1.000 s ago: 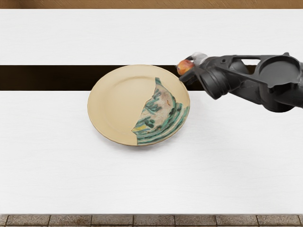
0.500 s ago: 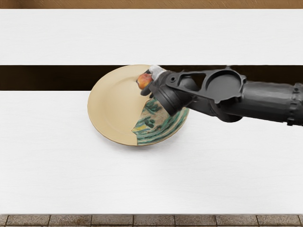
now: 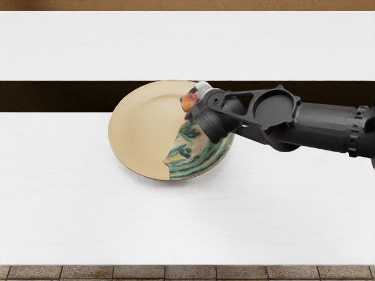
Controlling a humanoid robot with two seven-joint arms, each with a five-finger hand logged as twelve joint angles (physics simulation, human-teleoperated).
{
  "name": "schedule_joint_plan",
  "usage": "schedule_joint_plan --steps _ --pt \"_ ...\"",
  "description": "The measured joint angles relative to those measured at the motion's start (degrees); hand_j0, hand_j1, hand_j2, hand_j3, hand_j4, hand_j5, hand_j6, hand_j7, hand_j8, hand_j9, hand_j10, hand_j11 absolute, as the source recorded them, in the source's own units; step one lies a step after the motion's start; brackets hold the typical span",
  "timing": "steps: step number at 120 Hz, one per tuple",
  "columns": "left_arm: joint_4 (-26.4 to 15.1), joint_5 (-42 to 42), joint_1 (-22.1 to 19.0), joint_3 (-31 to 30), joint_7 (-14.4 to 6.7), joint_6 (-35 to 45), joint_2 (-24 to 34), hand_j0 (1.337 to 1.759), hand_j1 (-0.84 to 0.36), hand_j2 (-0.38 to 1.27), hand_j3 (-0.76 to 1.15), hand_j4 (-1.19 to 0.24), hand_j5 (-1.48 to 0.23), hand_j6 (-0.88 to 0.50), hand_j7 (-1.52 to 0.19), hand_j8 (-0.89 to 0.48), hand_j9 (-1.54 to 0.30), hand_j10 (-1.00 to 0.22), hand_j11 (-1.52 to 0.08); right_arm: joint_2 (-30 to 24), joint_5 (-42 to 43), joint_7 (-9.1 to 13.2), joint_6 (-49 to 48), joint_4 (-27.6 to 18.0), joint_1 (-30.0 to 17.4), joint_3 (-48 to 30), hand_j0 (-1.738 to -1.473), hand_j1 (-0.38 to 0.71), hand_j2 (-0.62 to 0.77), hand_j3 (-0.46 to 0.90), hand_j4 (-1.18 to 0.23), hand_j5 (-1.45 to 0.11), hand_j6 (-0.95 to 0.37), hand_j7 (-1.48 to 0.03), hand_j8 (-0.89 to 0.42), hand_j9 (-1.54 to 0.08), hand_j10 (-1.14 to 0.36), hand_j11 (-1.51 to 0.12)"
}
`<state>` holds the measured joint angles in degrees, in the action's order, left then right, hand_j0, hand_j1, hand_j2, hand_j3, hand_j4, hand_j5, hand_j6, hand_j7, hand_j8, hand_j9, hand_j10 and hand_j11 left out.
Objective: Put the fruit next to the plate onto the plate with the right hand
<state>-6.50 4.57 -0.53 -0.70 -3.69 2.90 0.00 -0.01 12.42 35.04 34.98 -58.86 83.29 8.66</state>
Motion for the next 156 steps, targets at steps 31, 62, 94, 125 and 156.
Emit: schedule_joint_plan --steps 31,62,94,125,156 --pt "0.00 0.00 0.00 0.00 0.00 0.00 0.00 1.658 0.06 0.05 0.00 -0.24 -0.32 -0.24 -0.32 -0.24 -0.32 -0.24 -0.32 0.01 -0.04 -0.04 0.02 0.06 0.00 -0.02 -1.654 0.11 -0.08 0.00 -0.38 -0.56 -0.37 -0.55 -0.40 -0.55 -0.42 -0.55" --pt "0.00 0.00 0.00 0.00 0.00 0.00 0.00 1.658 0.06 0.05 0.00 -0.24 -0.32 -0.24 -0.32 -0.24 -0.32 -0.24 -0.32 0.01 0.04 -0.04 0.02 -0.23 0.73 -0.44 -1.657 0.03 -0.06 0.00 -0.31 -0.42 -0.31 -0.42 -0.32 -0.42 -0.32 -0.42" --pt "0.00 0.00 0.00 0.00 0.00 0.00 0.00 1.658 0.06 0.05 0.00 -0.24 -0.32 -0.24 -0.32 -0.24 -0.32 -0.24 -0.32 -4.61 0.03 -0.04 0.02 -5.64 3.31 -4.87 -1.658 -0.15 -0.03 0.00 -0.17 -0.23 -0.17 -0.22 -0.17 -0.23 -0.17 -0.23" --pt "0.00 0.00 0.00 0.00 0.00 0.00 0.00 1.658 0.06 0.05 0.00 -0.24 -0.32 -0.24 -0.32 -0.24 -0.32 -0.24 -0.32 -17.13 -0.11 -0.04 -6.54 -9.72 -3.84 -21.87 -1.658 -0.24 -0.02 0.00 -0.09 -0.12 -0.09 -0.12 -0.09 -0.12 -0.09 -0.12" --pt "0.00 0.00 0.00 0.00 0.00 0.00 0.00 1.658 0.06 0.05 0.00 -0.24 -0.32 -0.24 -0.32 -0.24 -0.32 -0.24 -0.32 -29.28 -0.39 -0.04 -51.06 -12.78 -27.86 -48.06 -1.658 -0.27 -0.01 0.00 -0.07 -0.09 -0.07 -0.09 -0.07 -0.09 -0.07 -0.09"
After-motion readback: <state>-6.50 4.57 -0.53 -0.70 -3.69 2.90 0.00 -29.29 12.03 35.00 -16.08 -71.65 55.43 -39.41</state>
